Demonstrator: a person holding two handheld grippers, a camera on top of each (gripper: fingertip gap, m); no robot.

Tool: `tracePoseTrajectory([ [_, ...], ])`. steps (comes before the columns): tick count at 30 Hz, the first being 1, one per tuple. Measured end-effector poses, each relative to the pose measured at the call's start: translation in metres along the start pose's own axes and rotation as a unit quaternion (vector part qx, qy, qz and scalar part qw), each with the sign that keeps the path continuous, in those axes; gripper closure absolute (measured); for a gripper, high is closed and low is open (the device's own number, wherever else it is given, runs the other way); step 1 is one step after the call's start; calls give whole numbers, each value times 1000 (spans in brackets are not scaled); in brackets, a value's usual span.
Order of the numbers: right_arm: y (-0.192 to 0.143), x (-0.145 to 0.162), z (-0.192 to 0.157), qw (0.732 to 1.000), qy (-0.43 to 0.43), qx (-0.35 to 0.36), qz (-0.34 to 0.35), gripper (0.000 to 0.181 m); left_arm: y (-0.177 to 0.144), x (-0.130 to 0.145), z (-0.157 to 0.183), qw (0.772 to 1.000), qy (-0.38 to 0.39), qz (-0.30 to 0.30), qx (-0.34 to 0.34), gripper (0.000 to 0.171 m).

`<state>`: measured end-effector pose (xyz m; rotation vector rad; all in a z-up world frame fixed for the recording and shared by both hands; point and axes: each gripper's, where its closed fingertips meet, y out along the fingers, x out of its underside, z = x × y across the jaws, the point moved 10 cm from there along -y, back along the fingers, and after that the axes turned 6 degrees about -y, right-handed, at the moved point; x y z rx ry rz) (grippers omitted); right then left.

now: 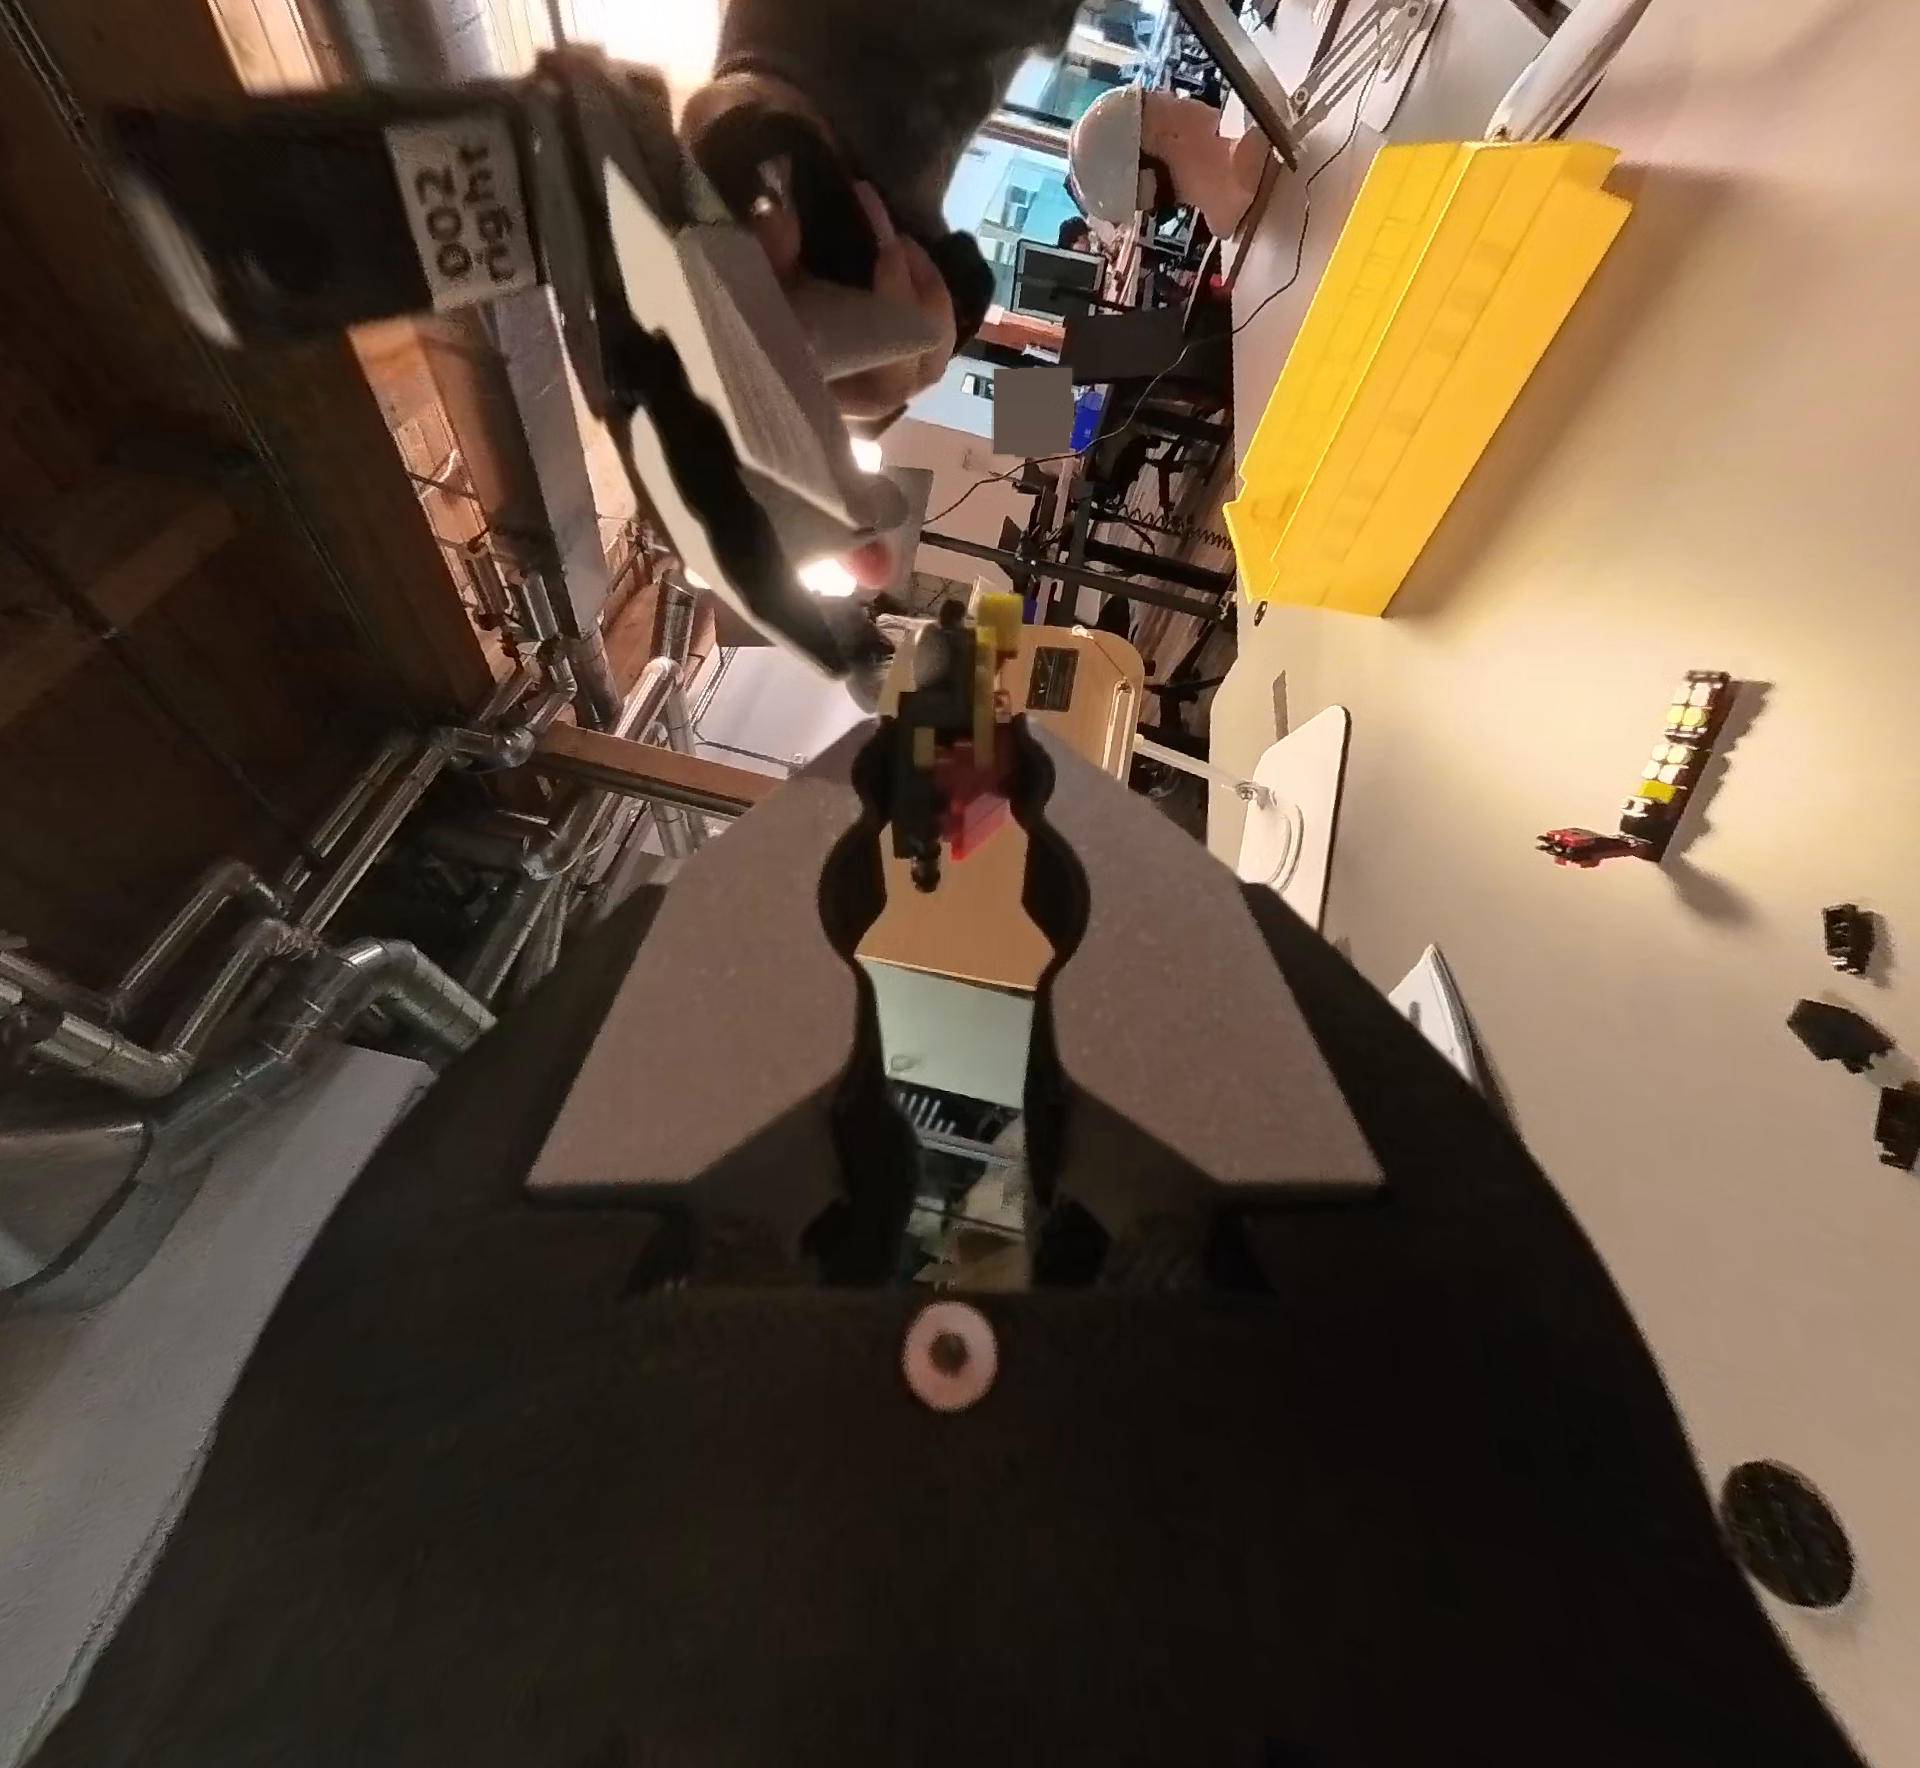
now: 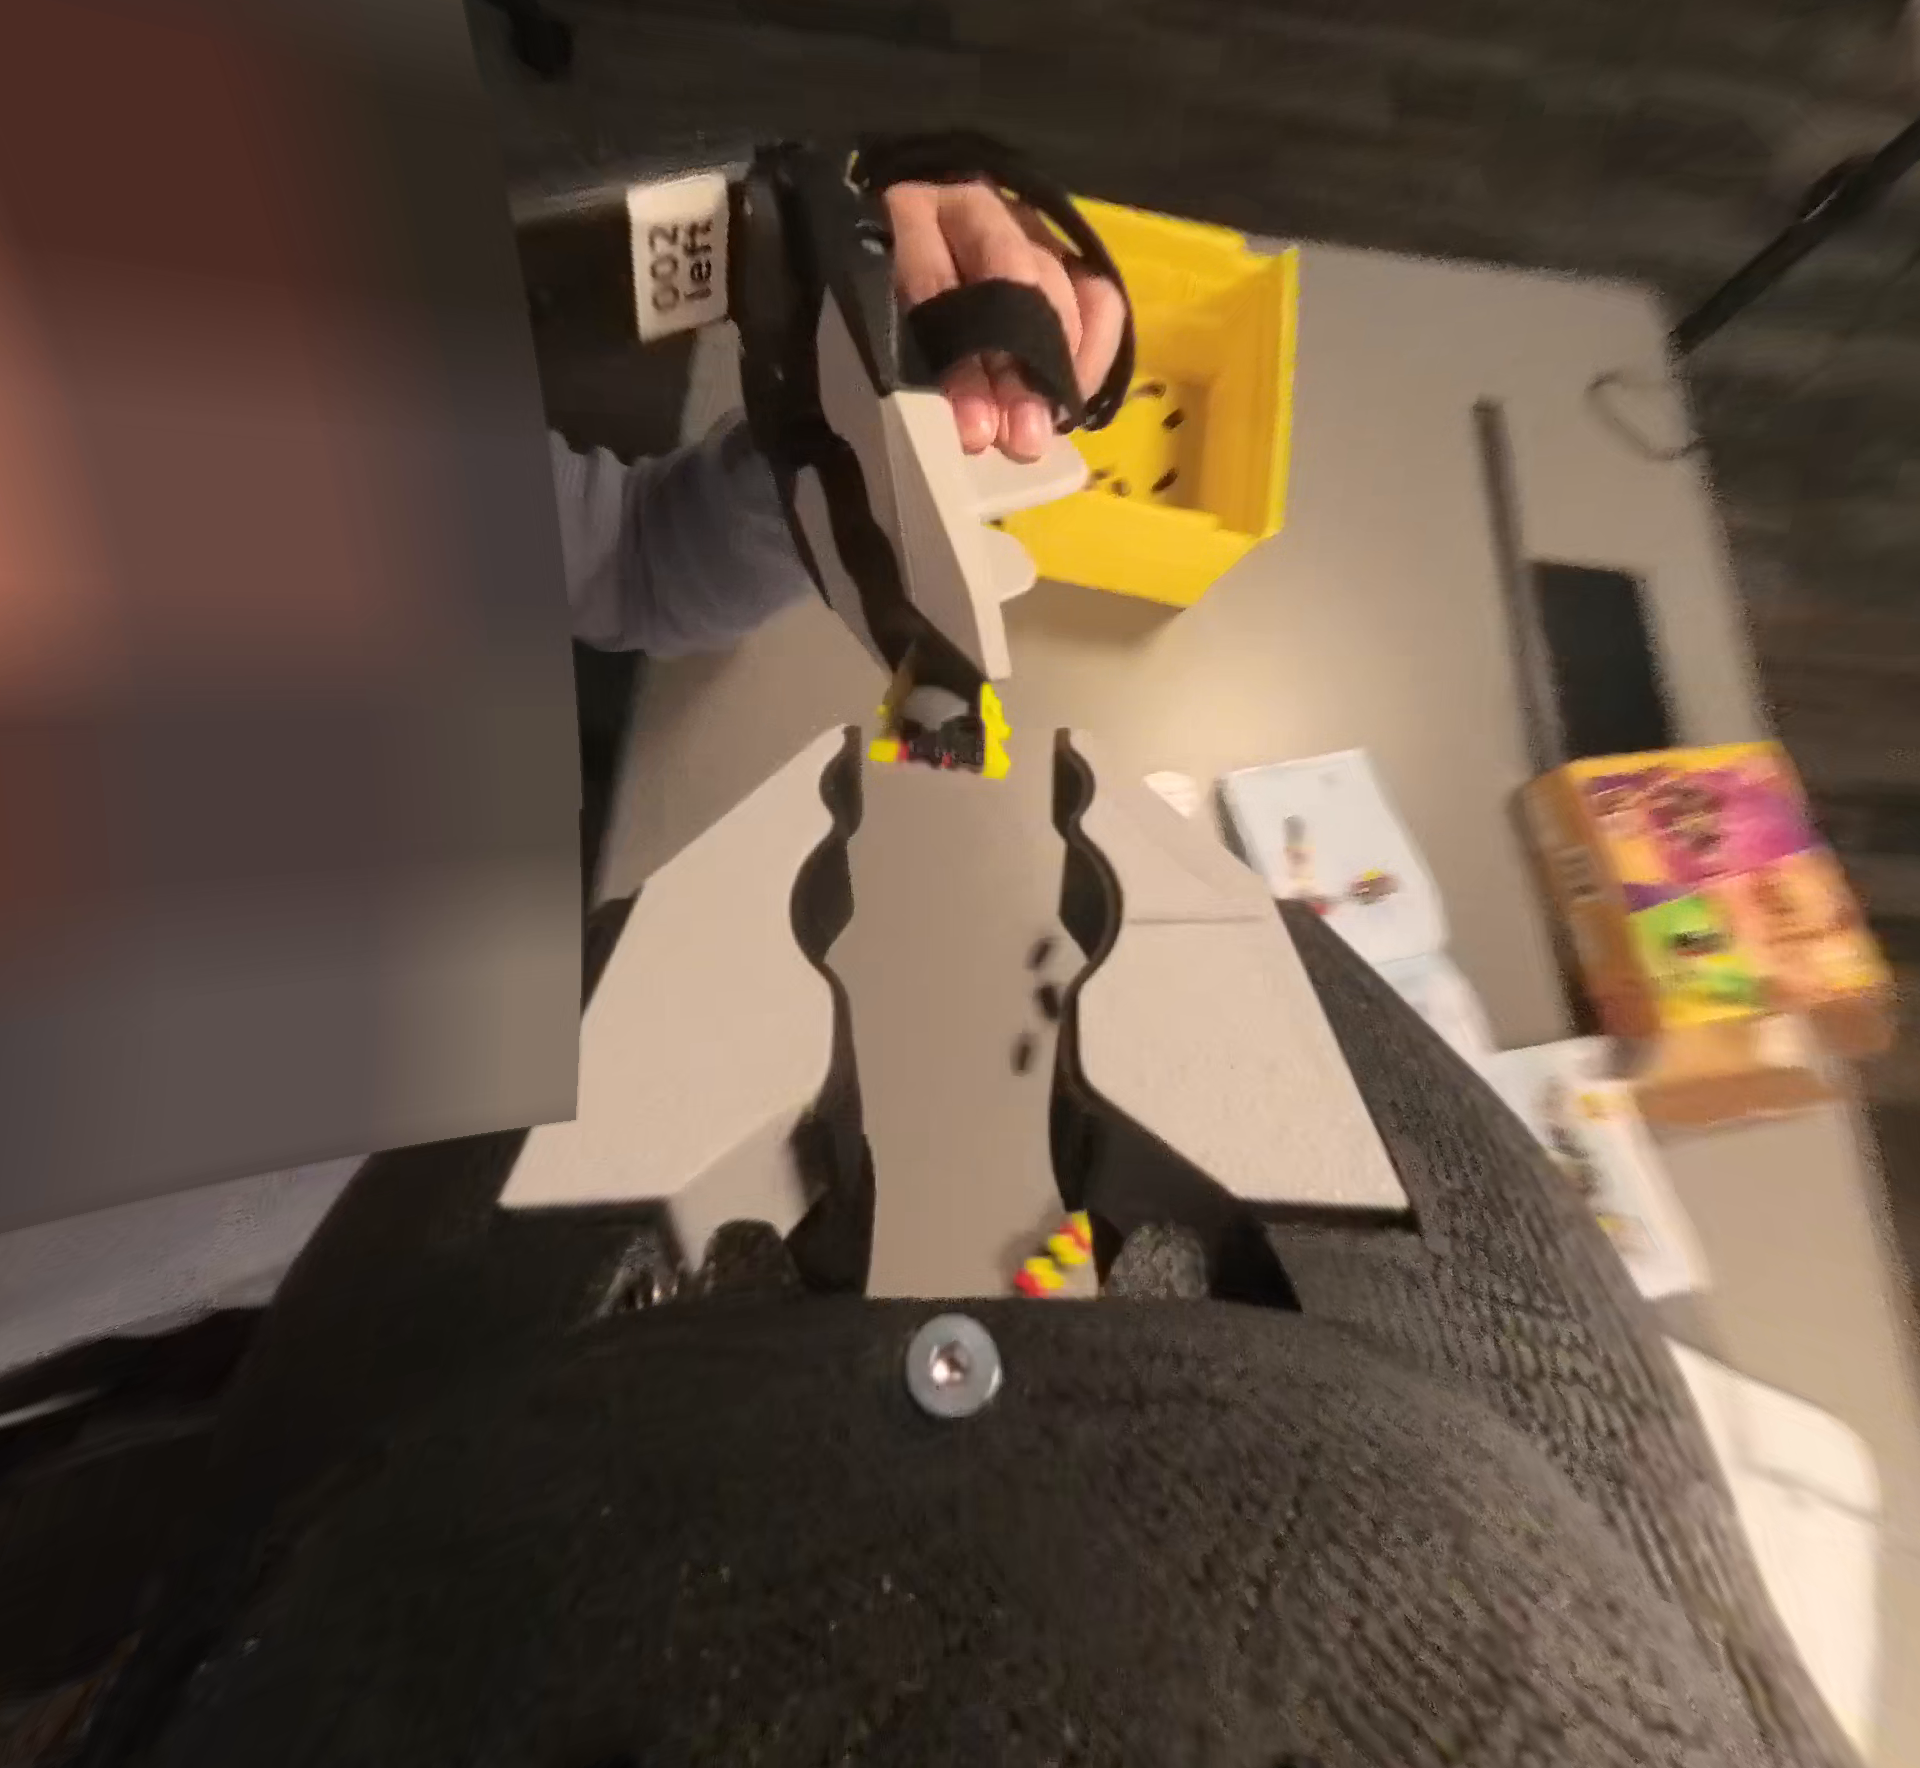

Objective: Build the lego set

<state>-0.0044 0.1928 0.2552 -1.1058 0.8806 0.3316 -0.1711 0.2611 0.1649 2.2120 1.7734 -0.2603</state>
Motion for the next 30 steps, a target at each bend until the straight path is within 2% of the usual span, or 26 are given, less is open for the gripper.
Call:
tracePoseTrajectory([
  [2, -5, 7, -9, 994, -94, 52, 8, 134, -1, 2, 0, 1000, -14, 9, 8, 152],
  [4, -5, 15, -22, 971, -206, 122, 3, 121, -2, 3, -1, 998, -38, 33, 23, 152],
  [6, 3, 23, -39, 925, -334, 182, -3, 121, -4, 4, -2, 995, -63, 64, 39, 152],
  [9, 22, 34, -57, 825, -494, 274, -33, 124, -7, 5, -3, 990, -87, 97, 52, 152],
  [10, 29, 36, -60, 802, -520, 292, -34, 124, -8, 5, -3, 989, -93, 102, 55, 152],
  [15, 50, 37, -72, 750, -580, 319, 0, 138, -11, 3, -5, 985, -107, 118, 64, 152],
  [17, 54, 36, -75, 739, -589, 327, 2, 142, -12, 3, -4, 984, -109, 119, 69, 152],
  [23, 54, 34, -78, 735, -595, 325, 4, 157, -10, 3, -3, 984, -111, 117, 79, 152],
  [30, 53, 33, -77, 765, -565, 309, 0, 165, -10, 3, -2, 984, -107, 121, 80, 152],
])
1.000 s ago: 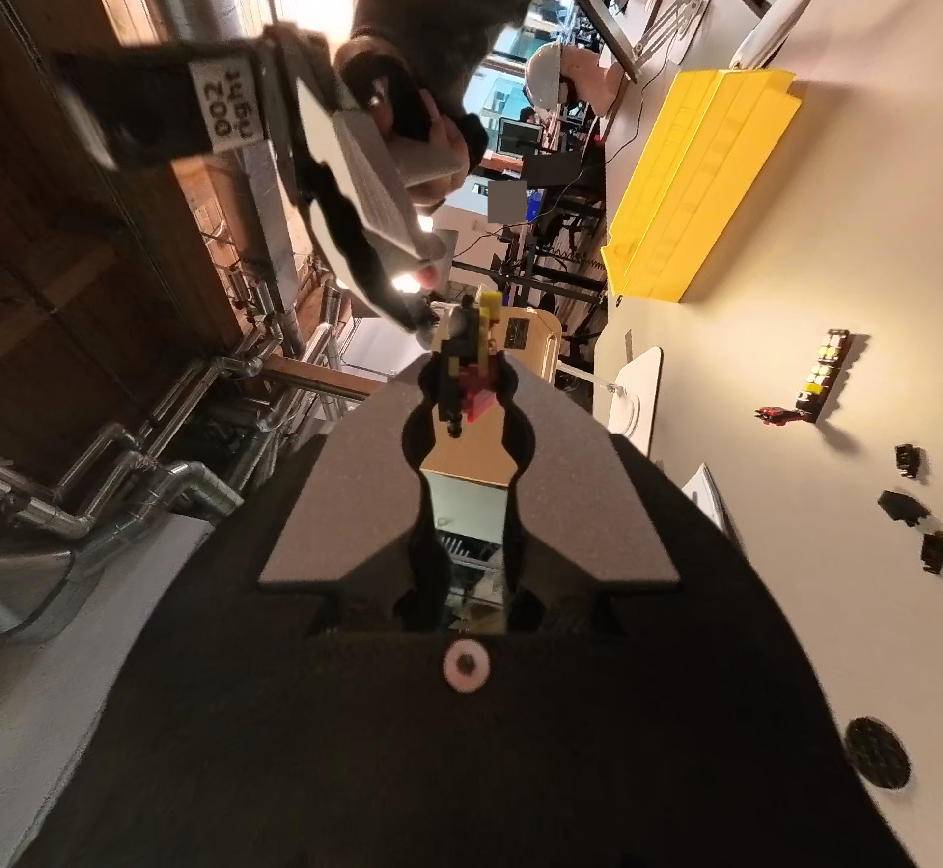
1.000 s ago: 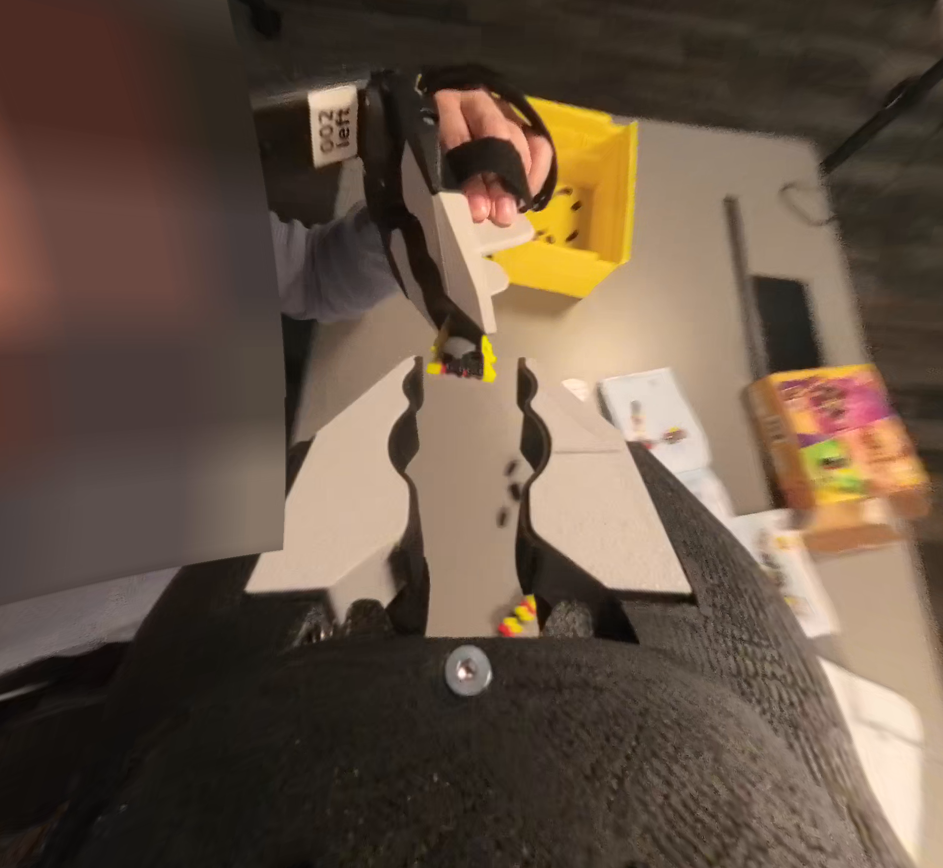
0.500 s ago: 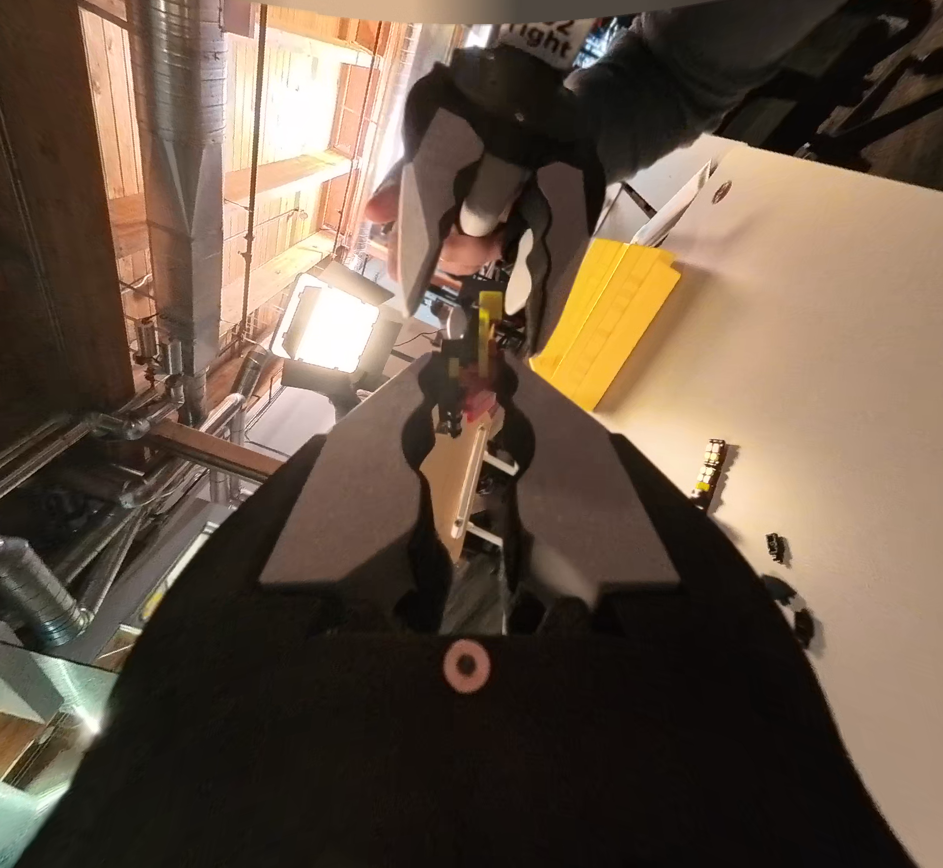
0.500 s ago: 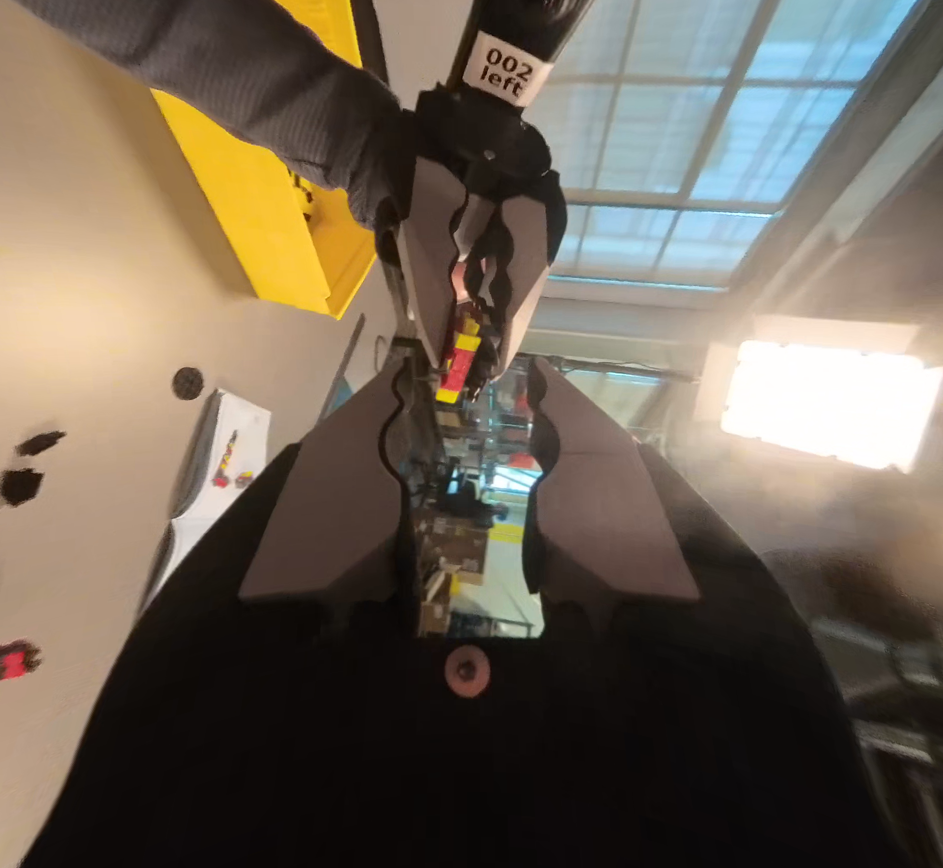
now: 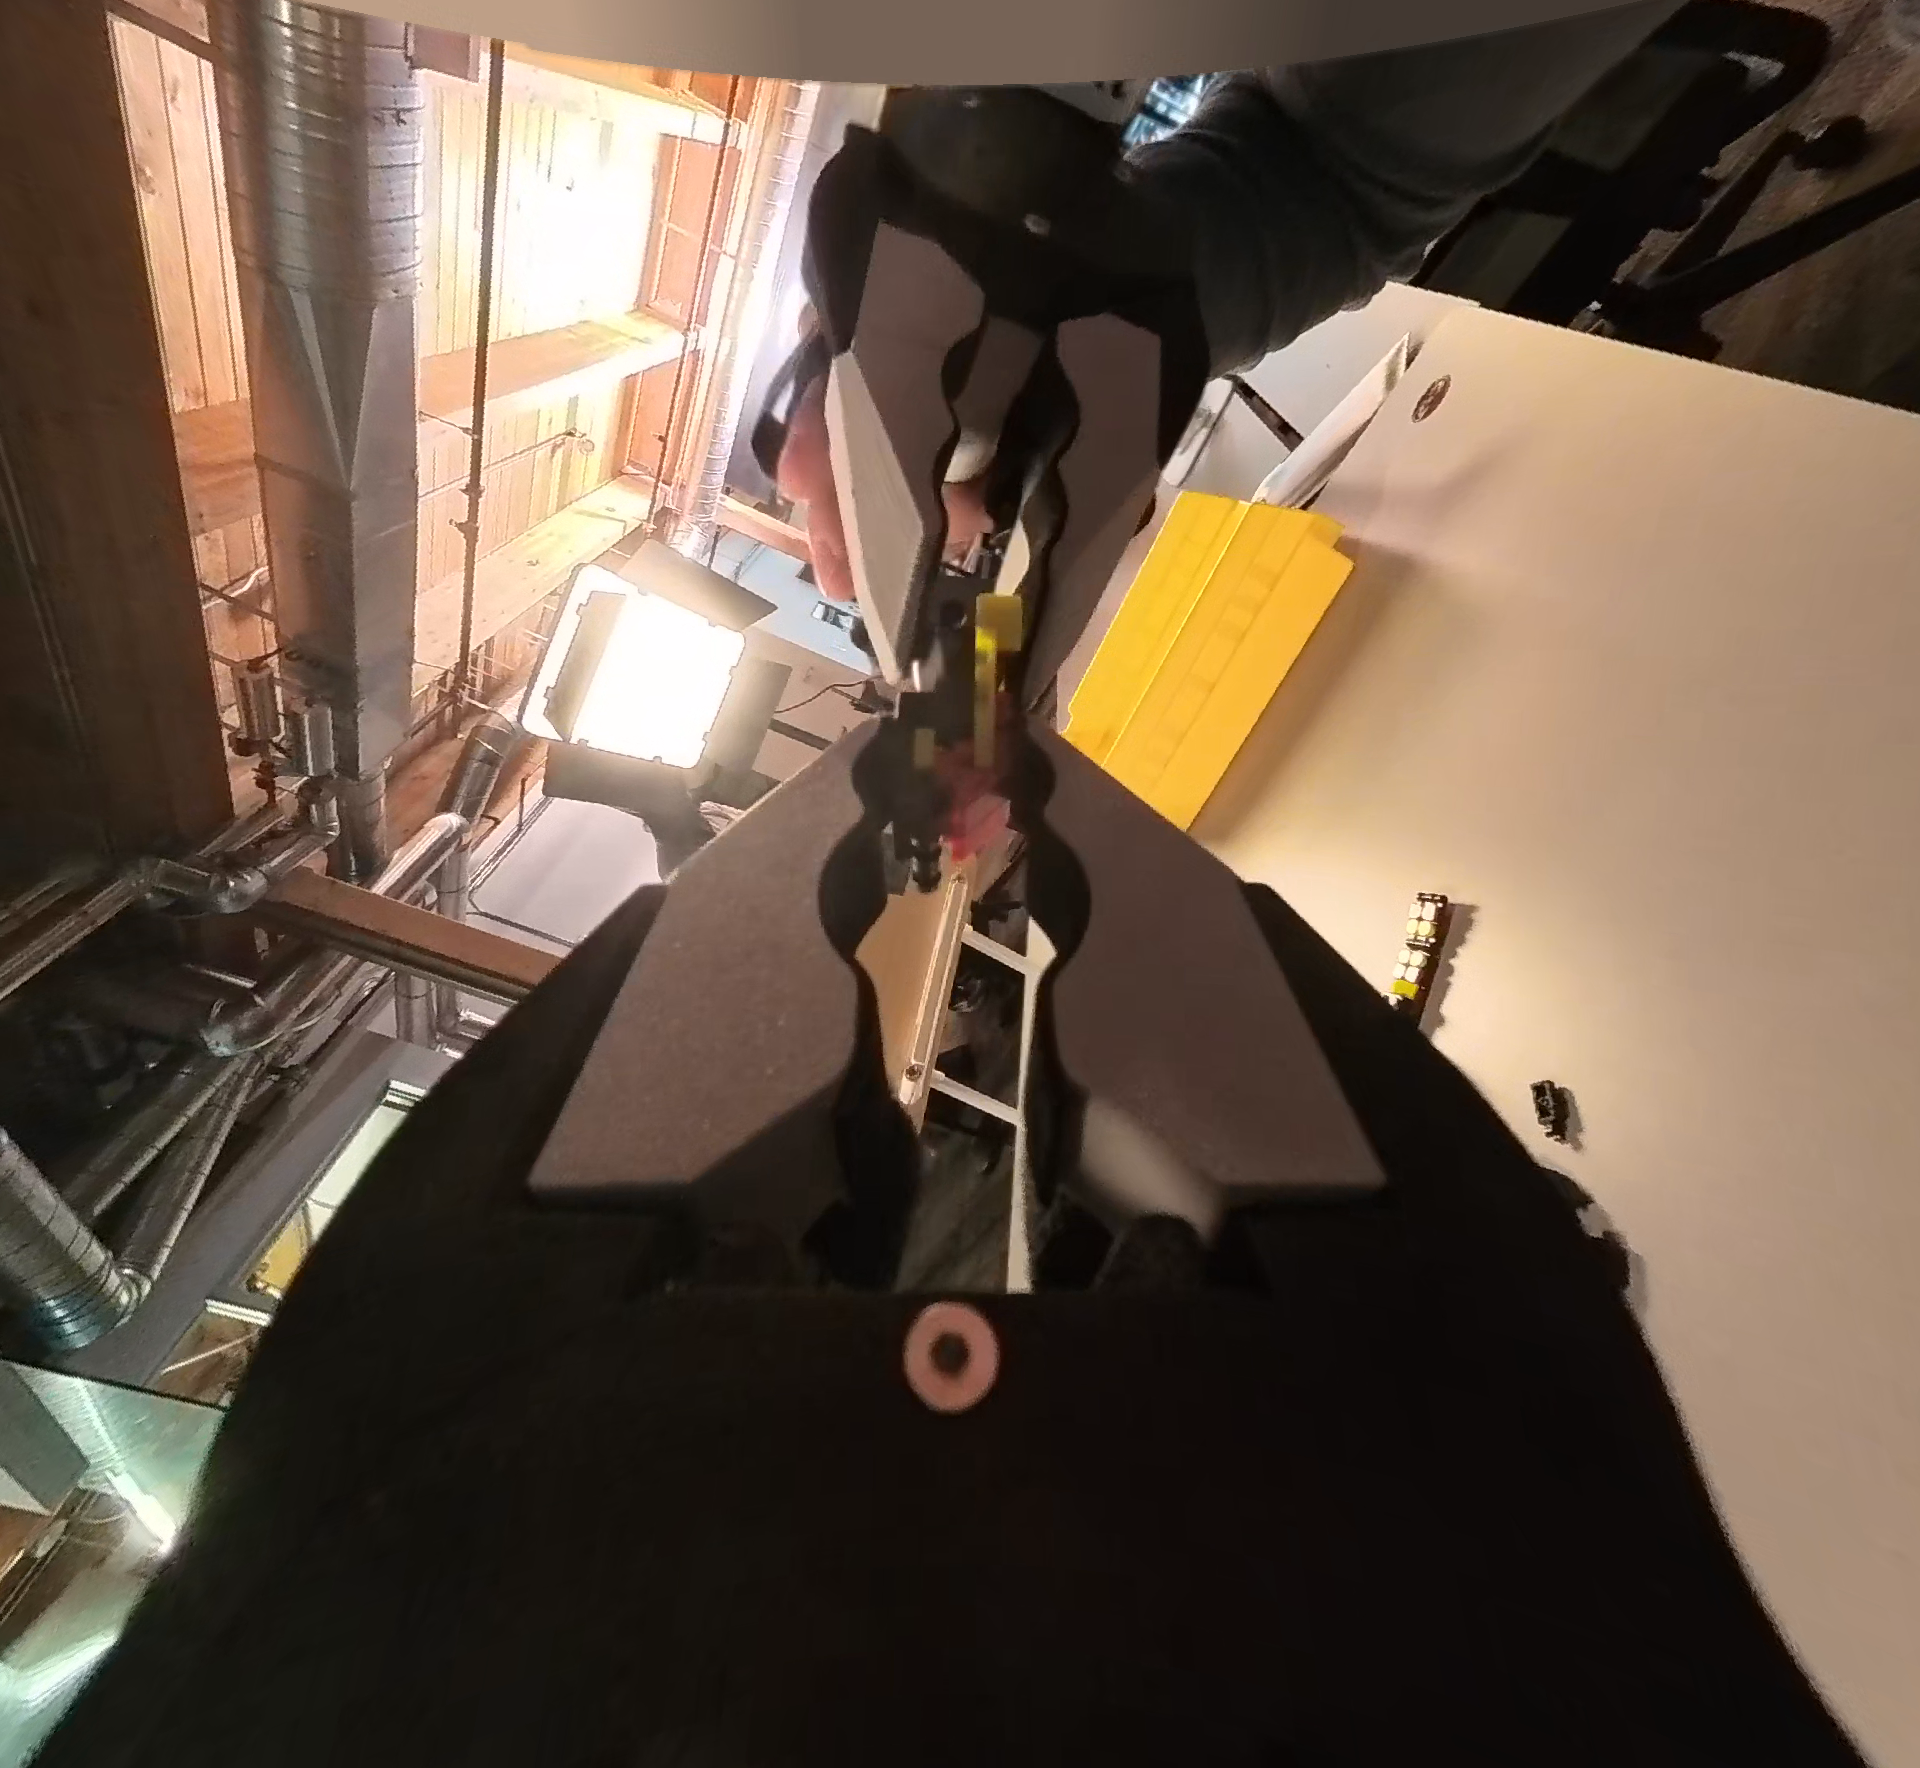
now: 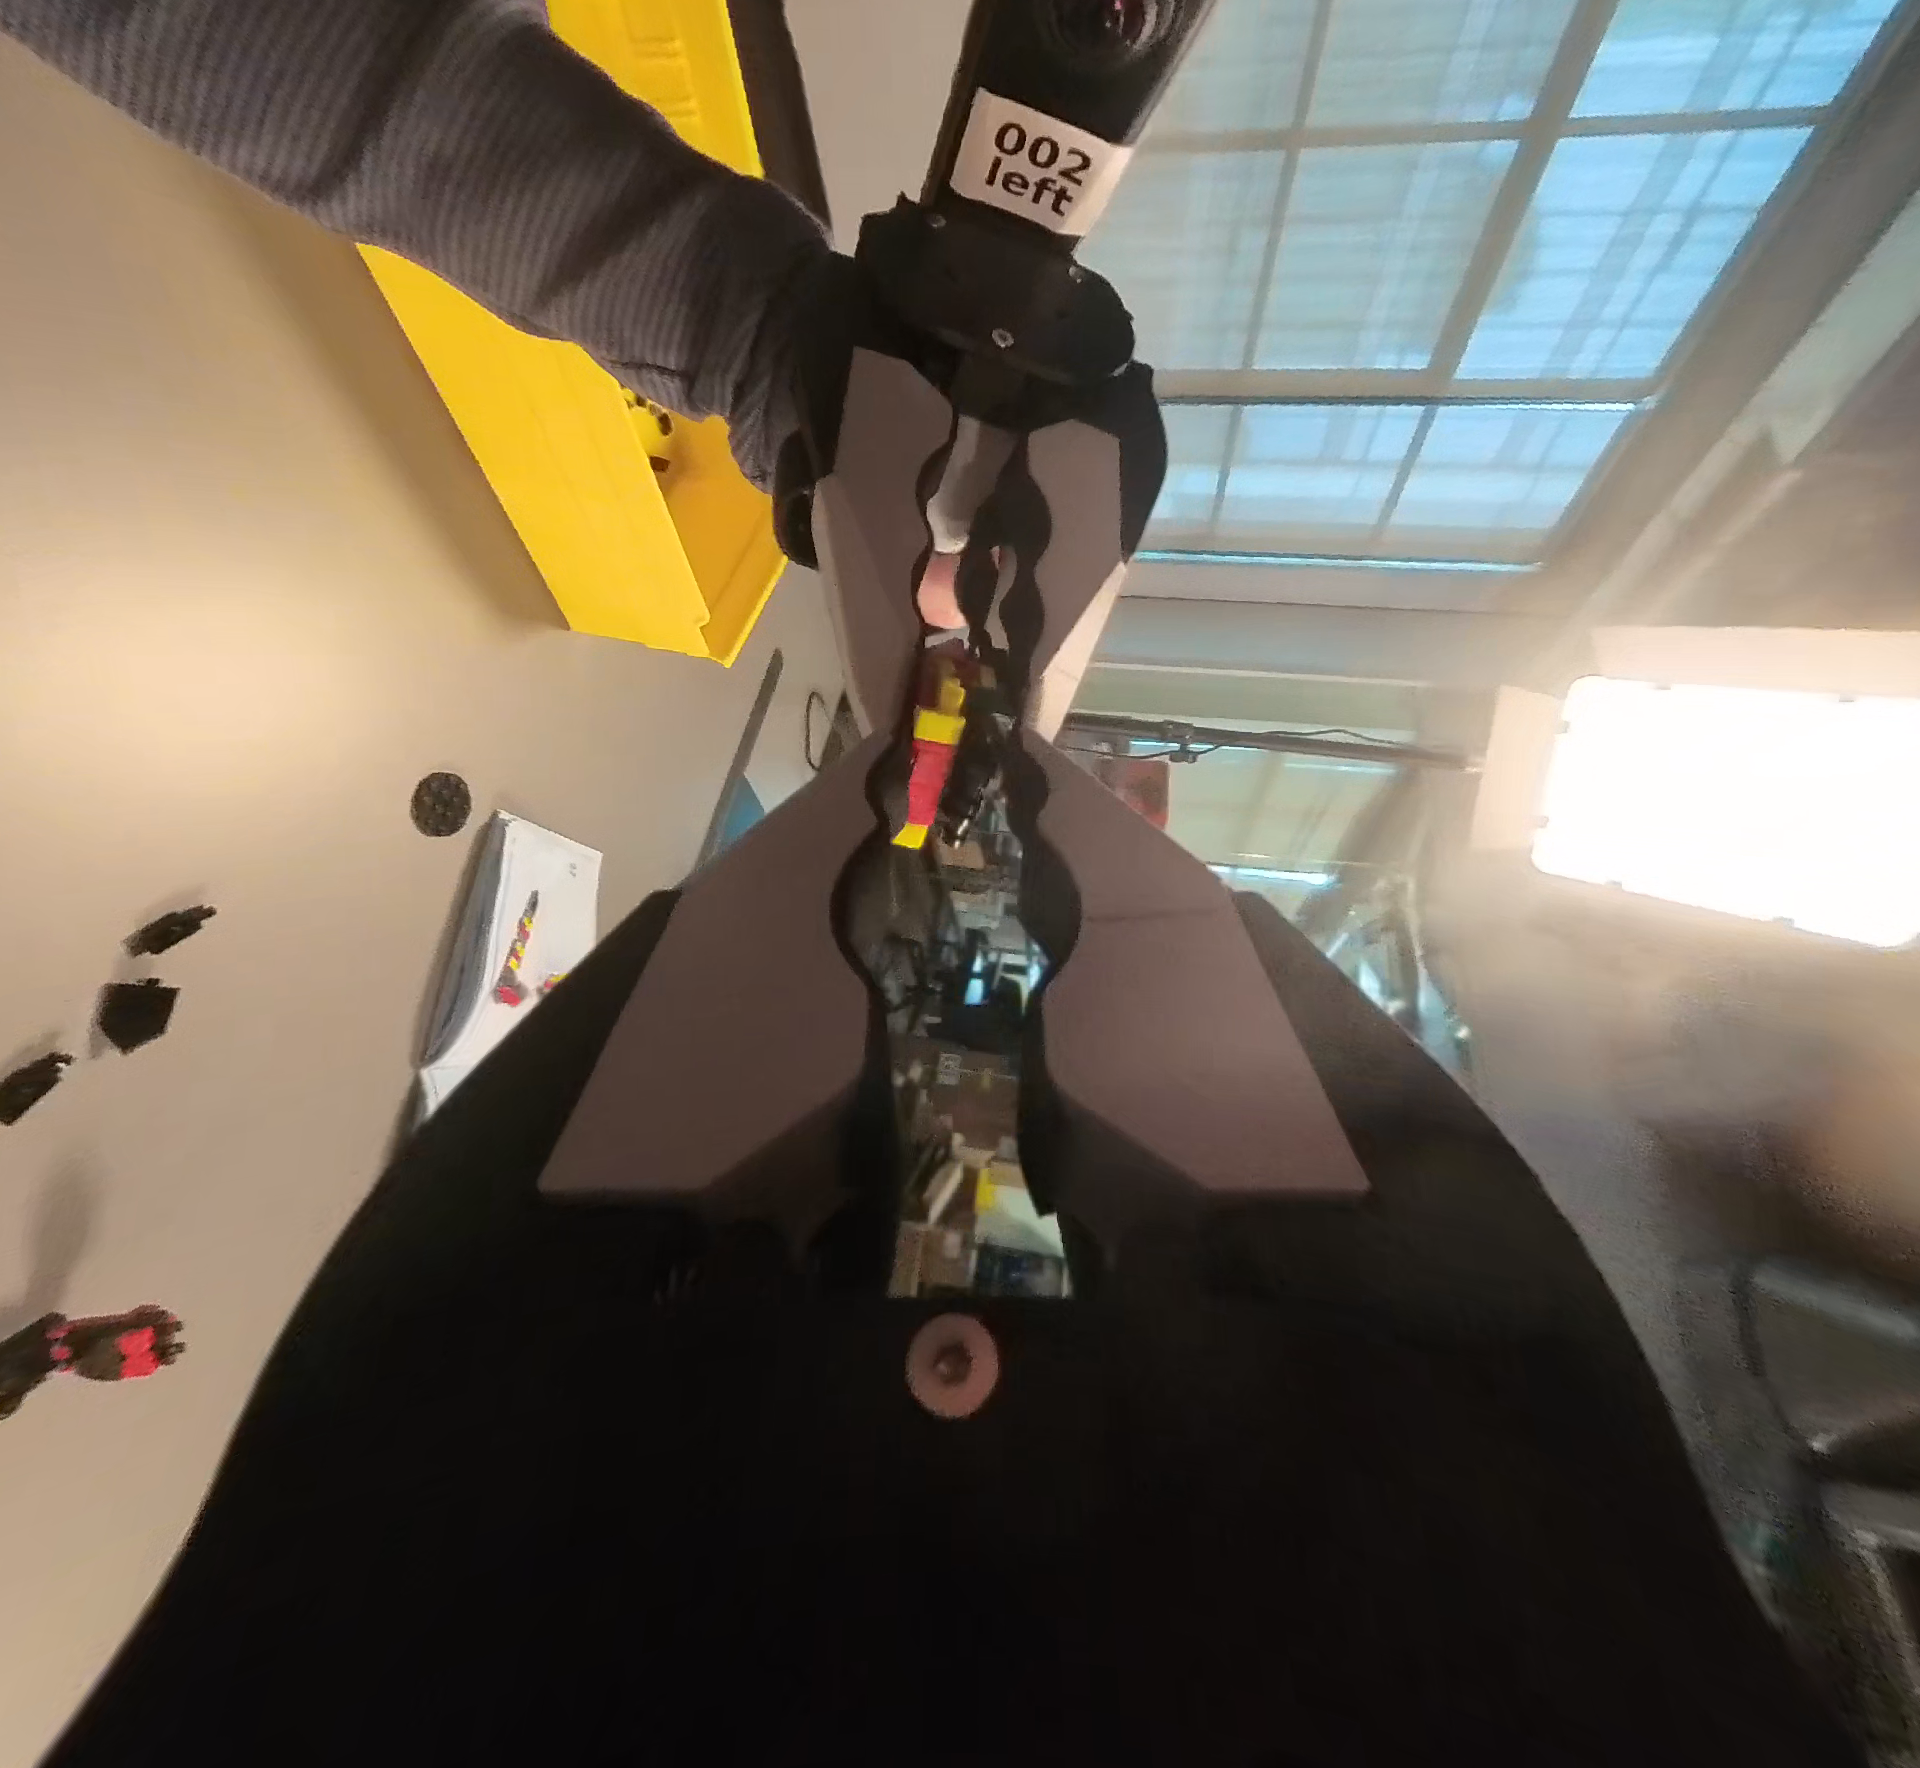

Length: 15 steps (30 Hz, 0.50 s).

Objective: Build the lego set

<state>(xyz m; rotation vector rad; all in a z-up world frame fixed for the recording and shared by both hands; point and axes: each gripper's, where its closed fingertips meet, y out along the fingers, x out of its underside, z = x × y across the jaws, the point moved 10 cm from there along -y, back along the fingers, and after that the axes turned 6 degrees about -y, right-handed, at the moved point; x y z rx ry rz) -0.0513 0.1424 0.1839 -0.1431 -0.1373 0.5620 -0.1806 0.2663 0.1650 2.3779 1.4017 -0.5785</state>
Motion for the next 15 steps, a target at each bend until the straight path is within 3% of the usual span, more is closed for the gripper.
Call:
tracePoseTrajectory([
  [15, 0, -1, 7, 997, 67, -16, -30, 165, 0, -1, 0, 999, 33, -17, -23, 152],
])
